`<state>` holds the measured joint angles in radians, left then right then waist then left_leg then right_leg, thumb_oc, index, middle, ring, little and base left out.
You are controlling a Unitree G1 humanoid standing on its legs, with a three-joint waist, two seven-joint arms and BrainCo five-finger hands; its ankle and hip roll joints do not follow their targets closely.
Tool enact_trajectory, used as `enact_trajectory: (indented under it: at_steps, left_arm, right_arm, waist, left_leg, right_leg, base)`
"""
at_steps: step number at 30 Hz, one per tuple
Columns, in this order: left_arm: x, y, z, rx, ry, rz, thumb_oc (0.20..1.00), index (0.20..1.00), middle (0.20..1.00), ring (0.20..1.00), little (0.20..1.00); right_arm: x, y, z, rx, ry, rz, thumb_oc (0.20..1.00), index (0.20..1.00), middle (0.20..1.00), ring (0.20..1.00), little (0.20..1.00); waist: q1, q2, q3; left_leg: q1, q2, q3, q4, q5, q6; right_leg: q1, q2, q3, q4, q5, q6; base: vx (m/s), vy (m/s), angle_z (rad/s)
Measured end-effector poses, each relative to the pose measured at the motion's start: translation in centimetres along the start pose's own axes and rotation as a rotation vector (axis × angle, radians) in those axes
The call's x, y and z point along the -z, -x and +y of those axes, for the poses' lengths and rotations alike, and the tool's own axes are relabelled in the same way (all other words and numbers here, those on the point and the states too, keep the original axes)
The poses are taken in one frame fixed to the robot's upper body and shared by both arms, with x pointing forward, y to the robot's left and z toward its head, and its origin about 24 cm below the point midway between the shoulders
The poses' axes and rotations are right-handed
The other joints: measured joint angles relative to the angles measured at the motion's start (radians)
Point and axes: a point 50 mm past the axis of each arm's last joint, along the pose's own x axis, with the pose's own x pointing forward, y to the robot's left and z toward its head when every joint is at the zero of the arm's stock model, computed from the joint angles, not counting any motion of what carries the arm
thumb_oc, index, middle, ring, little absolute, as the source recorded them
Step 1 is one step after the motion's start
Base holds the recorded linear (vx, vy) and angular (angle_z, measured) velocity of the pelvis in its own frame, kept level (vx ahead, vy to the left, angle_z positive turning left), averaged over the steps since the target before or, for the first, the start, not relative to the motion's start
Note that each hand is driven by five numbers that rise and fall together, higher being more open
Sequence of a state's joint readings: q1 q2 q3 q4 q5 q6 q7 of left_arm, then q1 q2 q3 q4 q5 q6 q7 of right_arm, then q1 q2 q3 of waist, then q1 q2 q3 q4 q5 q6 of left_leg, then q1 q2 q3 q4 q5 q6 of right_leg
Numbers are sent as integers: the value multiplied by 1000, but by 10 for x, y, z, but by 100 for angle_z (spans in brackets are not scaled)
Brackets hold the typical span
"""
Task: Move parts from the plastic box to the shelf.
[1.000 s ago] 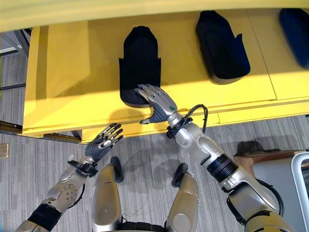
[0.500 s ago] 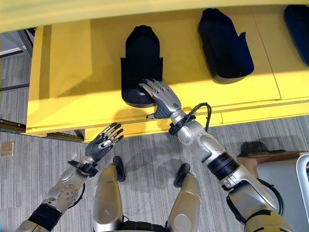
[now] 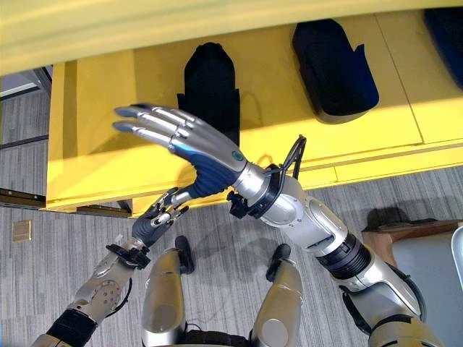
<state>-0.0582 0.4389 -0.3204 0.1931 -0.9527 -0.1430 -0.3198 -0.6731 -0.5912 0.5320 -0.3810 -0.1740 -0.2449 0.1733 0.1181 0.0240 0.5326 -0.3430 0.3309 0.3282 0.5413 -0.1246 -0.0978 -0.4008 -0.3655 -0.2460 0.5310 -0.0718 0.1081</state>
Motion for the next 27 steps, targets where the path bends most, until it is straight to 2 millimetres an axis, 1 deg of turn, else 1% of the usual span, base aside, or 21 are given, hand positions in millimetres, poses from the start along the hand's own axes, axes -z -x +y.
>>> enact_trajectory:
  at_steps: [2, 3, 5, 8, 10, 11, 14, 20, 21, 25, 27]
  left_arm:
    - [1, 2, 1, -4, 2, 3, 1000, 1000, 1000, 1000, 1000]
    - [1, 2, 1, -5, 2, 2, 1000, 1000, 1000, 1000, 1000]
    - [1, 3, 2, -9, 10, -1, 1000, 1000, 1000, 1000, 1000]
    - [1, 5, 2, -5, 13, -1, 1000, 1000, 1000, 1000, 1000]
    - [2, 7, 3, -2, 14, -4, 1000, 1000, 1000, 1000, 1000]
    - [2, 8, 4, -3, 14, -7, 1000, 1000, 1000, 1000, 1000]
    - [1, 12, 6, -16, 10, -21, 1000, 1000, 1000, 1000, 1000]
    - [1, 12, 6, -15, 8, -24, 1000, 1000, 1000, 1000, 1000]
    - [0, 12, 6, -15, 6, -28, 1000, 1000, 1000, 1000, 1000]
    - [0, 12, 6, -15, 0, -33, 1000, 1000, 1000, 1000, 1000]
    - [0, 12, 6, -15, -6, -33, 1000, 1000, 1000, 1000, 1000]
  right_arm:
    - [2, 0, 7, -79, -43, 30, 1000, 1000, 1000, 1000, 1000]
    - [4, 0, 12, -148, -67, 50, 1000, 1000, 1000, 1000, 1000]
    - [5, 2, 21, -257, -83, 84, 1000, 1000, 1000, 1000, 1000]
    - [9, 5, 33, -371, -96, 126, 1000, 1000, 1000, 1000, 1000]
    - [20, 13, 42, -460, -99, 200, 1000, 1000, 1000, 1000, 1000]
    - [22, 14, 43, -468, -97, 217, 1000, 1000, 1000, 1000, 1000]
    - [41, 25, 46, -520, -48, 323, 1000, 1000, 1000, 1000, 1000]
    - [44, 30, 48, -549, -3, 350, 1000, 1000, 1000, 1000, 1000]
    - [45, 30, 48, -546, 45, 357, 1000, 1000, 1000, 1000, 1000]
    - [51, 30, 42, -464, 156, 382, 1000, 1000, 1000, 1000, 1000]
    - [55, 32, 41, -444, 157, 401, 1000, 1000, 1000, 1000, 1000]
  waist:
    - [3, 1, 0]
    - [4, 3, 0]
    - [7, 5, 1]
    - [11, 7, 2]
    - [15, 8, 2]
    - [15, 8, 2]
    - [16, 7, 3]
    - [14, 7, 3]
    - [15, 7, 3]
    - [13, 6, 3]
    - [11, 6, 3]
  left_leg:
    - [15, -1, 8, -11, 2, 0]
    - [17, -2, 8, -13, 3, 1]
    - [16, -2, 9, -16, 4, 0]
    - [15, -2, 11, -20, 6, 0]
    - [15, -3, 11, -23, 8, -3]
    - [15, -3, 11, -24, 11, -6]
    - [15, -3, 9, -32, 14, -1]
    - [15, -3, 6, -32, 15, -1]
    - [14, -3, 4, -32, 15, -1]
    - [11, -3, 1, -30, 14, -1]
    - [9, -3, 0, -30, 13, 0]
  right_leg:
    - [12, 1, 0, -12, 4, 1]
    - [15, 1, 0, -16, 6, 2]
    - [15, 1, -2, -22, 9, 2]
    - [15, 2, -3, -26, 12, 2]
    - [16, 2, -5, -25, 12, 2]
    - [16, 2, -6, -25, 13, 2]
    - [16, 3, -12, -26, 13, 1]
    - [19, 3, -15, -27, 12, 0]
    - [19, 3, -16, -27, 12, 0]
    - [20, 3, -17, -30, 12, 0]
    - [20, 3, -17, -32, 8, -4]
  base:
    - [-9, -1, -6]
    - [0, 0, 0]
    - [0, 0, 0]
    - [-3, -24, 0]
    - [-13, -50, 1]
    - [-14, -34, 3]
    - [-3, -13, 3]
    - [0, -5, 0]
    - [0, 0, 0]
    - [0, 0, 0]
    - [0, 0, 0]
